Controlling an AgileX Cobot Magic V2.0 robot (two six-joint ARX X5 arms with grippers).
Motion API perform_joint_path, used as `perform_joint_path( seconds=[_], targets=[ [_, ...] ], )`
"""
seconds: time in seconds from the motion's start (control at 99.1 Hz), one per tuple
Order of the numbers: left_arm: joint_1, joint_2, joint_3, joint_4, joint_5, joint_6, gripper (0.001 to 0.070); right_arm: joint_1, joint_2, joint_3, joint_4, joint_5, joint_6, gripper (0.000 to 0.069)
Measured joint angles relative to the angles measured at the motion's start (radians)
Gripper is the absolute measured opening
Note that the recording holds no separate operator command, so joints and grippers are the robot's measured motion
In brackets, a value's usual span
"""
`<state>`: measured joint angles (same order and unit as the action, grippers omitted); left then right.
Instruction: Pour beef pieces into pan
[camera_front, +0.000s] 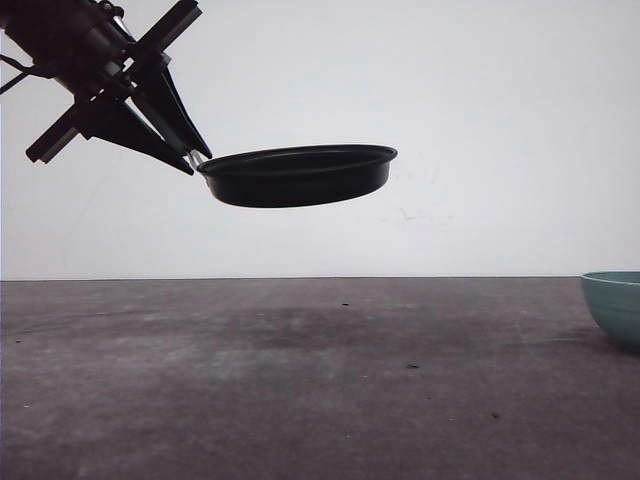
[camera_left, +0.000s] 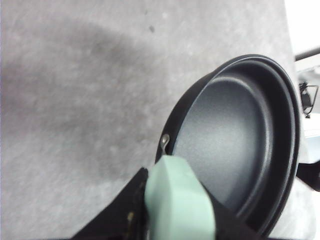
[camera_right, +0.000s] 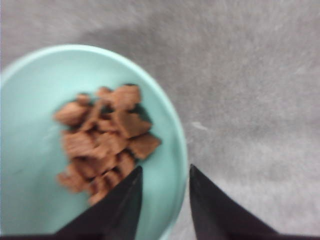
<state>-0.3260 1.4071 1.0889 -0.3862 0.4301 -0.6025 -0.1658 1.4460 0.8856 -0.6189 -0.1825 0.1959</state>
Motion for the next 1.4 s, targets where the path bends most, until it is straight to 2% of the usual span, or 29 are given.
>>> perform_joint_path(
  seconds=[0.131,0.414,0.616,0.807,1.029,1.282,1.403],
  targets=[
    [-0.013,0.0,0.0,-0.003,0.0,-0.018,0.0054,-0.002,0.059,0.0,0.002,-0.024,0.004,0.0091],
    [-0.019,0.0,0.0,-0.004,-0.014,-0.02,0.0054,-0.005,0.092,0.004,0.06,-0.052,0.015,0.0033],
    [-0.019,0.0,0.0,-0.023,-0.015,-0.02,0.0054,0.008,0.079,0.006,0.095,-0.098,0.014,0.0024],
    [-0.024,0.008,0.0,-0.059,-0.016,-0.019,0.0054,0.088,0.002,0.039,0.111,-0.111,0.018,0.0024],
    [-0.053,0.026,0.0,-0.1,-0.034,-0.018,0.0054,0.153,-0.033,0.125,0.091,-0.233,0.048,0.0024],
    [-0.108,0.049,0.0,-0.133,-0.035,-0.016,0.0054,0.343,-0.062,0.291,0.079,-0.257,0.1,0.0024],
    [-0.134,0.049,0.0,-0.138,-0.026,-0.016,0.0054,0.434,-0.066,0.315,0.106,-0.239,0.119,0.0024]
  ],
)
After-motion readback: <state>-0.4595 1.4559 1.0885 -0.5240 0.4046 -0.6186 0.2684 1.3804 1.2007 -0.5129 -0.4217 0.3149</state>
